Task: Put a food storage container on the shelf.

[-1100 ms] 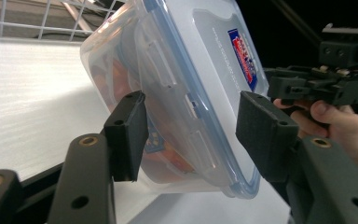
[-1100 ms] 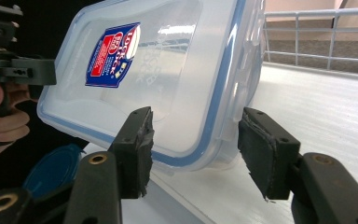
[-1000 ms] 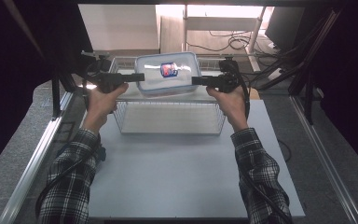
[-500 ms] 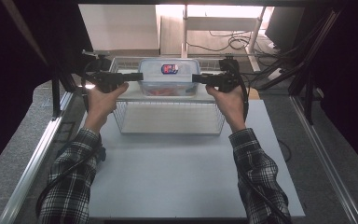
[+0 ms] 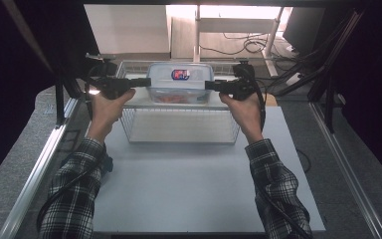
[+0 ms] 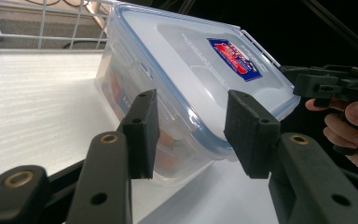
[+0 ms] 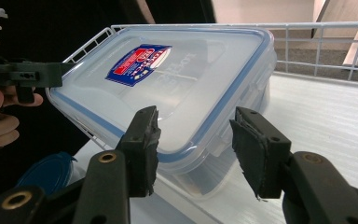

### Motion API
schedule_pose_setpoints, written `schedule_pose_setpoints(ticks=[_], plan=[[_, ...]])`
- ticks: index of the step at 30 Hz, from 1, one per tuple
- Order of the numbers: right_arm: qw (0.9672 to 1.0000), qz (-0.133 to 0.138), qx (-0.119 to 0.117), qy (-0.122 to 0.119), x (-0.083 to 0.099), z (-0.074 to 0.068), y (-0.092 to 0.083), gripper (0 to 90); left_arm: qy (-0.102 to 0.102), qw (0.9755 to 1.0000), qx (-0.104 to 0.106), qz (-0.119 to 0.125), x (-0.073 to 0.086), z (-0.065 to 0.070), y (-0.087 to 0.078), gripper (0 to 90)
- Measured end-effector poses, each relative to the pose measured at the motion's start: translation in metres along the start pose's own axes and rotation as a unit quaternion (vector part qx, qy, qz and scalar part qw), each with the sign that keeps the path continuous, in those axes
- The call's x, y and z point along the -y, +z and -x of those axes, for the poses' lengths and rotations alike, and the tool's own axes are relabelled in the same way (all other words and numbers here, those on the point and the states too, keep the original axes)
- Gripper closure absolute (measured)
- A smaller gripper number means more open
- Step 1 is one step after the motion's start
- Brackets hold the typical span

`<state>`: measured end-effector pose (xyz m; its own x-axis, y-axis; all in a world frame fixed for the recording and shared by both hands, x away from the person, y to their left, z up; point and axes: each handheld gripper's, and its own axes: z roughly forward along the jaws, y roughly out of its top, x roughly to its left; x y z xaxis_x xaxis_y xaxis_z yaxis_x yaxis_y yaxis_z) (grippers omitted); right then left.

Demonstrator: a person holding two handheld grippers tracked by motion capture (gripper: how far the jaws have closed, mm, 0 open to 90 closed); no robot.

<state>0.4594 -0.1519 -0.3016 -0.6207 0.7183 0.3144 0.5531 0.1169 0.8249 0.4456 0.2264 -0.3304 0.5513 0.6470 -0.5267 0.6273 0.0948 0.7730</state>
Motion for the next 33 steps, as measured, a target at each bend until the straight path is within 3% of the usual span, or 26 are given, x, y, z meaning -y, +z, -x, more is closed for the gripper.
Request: schedule_pose_setpoints(ticks=[4, 8, 12, 15, 18, 19, 20, 21, 24, 30, 33], plan=[[1.0, 0.001, -0.001, -0.001, 0.0, 0.0, 0.0, 50.3, 0.001, 1.0, -0.001, 0.003, 0.001, 0.001, 0.0, 54.1], [0.9999, 0.007, -0.005, -0.006, 0.001, 0.002, 0.0, 44.5, 0.045, 0.9986, -0.026, -0.006, 0.0, 0.01, -0.003, 51.2], [0.9996, 0.014, -0.01, -0.024, 0.002, 0.0, -0.005, 38.1, 0.06, 0.998, -0.018, -0.005, 0.0, 0.015, -0.008, 43.9], [0.9989, 0.014, -0.013, -0.042, 0.005, -0.004, -0.009, 31.0, 0.089, 0.9958, -0.02, 0.0, 0.004, 0.024, -0.013, 37.0], [0.9979, 0.01, -0.005, -0.064, 0.01, -0.011, -0.014, 23.7, 0.101, 0.9946, -0.025, -0.003, 0.009, 0.029, -0.015, 29.4], [0.9972, 0.01, -0.002, -0.074, 0.013, -0.014, -0.016, 22.0, 0.113, 0.9932, -0.027, -0.007, 0.015, 0.035, -0.016, 27.4], [0.9972, 0.01, -0.002, -0.074, 0.013, -0.014, -0.016, 22.0, 0.113, 0.9932, -0.027, -0.007, 0.015, 0.035, -0.016, 25.9], [0.9954, 0.012, 0.005, -0.095, 0.018, -0.019, -0.019, 17.8, 0.123, 0.9919, -0.029, -0.012, 0.023, 0.04, -0.018, 24.9], [0.9935, 0.014, 0.005, -0.113, 0.027, -0.026, -0.025, 14.4, 0.131, 0.9909, -0.027, -0.015, 0.032, 0.044, -0.019, 20.3], [0.9903, 0.011, -0.006, -0.138, 0.048, -0.036, -0.035, 8.2, 0.167, 0.985, -0.032, -0.033, 0.065, 0.06, -0.023, 14.2], [0.9879, 0.008, -0.005, -0.155, 0.062, -0.042, -0.039, 6.1, 0.172, 0.9841, -0.028, -0.035, 0.078, 0.066, -0.024, 11.8]])
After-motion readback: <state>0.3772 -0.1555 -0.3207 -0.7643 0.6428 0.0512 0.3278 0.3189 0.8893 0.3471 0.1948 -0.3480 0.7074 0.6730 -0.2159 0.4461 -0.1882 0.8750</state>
